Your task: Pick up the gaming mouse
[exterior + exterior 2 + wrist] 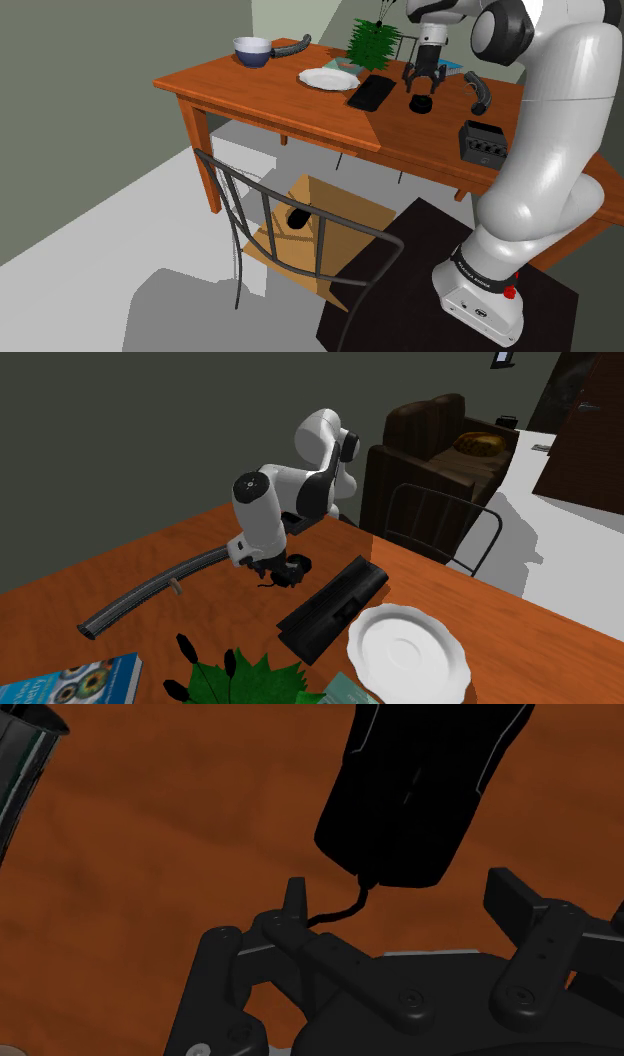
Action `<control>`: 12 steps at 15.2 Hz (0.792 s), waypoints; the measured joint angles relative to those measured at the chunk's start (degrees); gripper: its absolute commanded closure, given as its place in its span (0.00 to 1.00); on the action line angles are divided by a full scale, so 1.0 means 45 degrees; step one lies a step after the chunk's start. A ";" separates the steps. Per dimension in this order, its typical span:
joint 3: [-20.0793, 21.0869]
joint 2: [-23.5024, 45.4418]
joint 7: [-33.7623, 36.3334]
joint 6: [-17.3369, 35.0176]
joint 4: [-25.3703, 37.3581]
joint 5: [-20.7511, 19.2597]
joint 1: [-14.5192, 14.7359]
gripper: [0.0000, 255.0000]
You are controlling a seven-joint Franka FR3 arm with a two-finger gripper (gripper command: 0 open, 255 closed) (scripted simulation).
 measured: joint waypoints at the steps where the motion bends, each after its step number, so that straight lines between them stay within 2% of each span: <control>1: 0.0005 0.0047 -0.0011 0.0114 -0.0071 0.0015 -0.0006 0.00; 2: 0.0007 0.0033 -0.0011 0.0269 -0.0241 0.0013 0.0010 0.00; 3: 0.0011 0.0028 -0.0006 0.0344 -0.0322 0.0013 0.0021 1.00; 12: 0.0007 0.0004 0.0012 0.0416 -0.0388 0.0005 0.0035 1.00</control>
